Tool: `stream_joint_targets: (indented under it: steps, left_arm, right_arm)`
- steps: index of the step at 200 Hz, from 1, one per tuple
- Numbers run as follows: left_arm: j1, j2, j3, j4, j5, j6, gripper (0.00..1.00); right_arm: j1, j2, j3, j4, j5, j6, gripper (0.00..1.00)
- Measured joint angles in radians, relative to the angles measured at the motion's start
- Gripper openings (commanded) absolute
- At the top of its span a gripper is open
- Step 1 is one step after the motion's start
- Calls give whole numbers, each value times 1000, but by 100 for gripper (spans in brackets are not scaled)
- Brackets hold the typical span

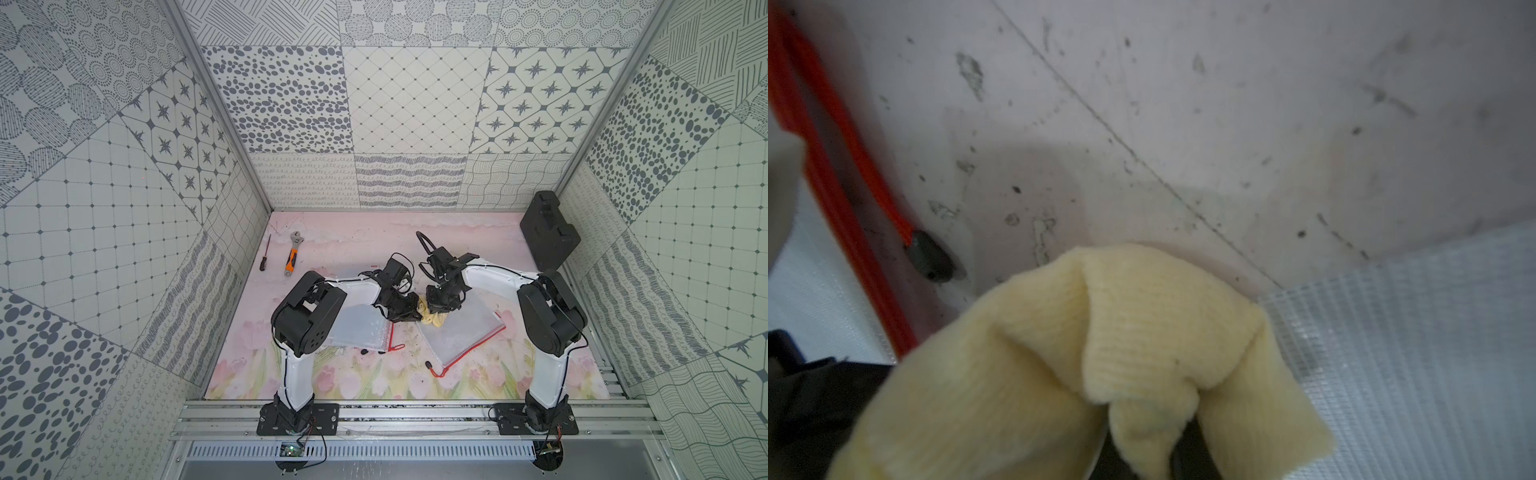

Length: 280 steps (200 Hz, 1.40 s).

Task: Wipe the document bag
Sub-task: Wipe the dirt from the document bag.

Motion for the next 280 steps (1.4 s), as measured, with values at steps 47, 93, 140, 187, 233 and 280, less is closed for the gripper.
stream_joint_targets:
  steps: [47,93,140,187,233,280]
  left_arm:
    - [0,0,11,0,-13,11,0]
    - [0,8,14,-3,-34,6,0]
    - [10,34,53,-31,-31,-6,0]
    - [40,35,62,-47,-23,-3,0]
    - [93,10,27,-47,-35,4,0]
    - [108,18,37,-54,-28,16,0]
  right_arm:
    - [-312,-3,-10,-1,-42,-51,0]
    - [-364,-56,-36,-43,84,-85,0]
    - [30,-84,-126,58,-9,7,0]
    - [-119,-124,-209,122,-127,11,0]
    - [-452,-206,-235,2,6,-46,0]
    - [-10,-179,-211,16,-6,47,0]
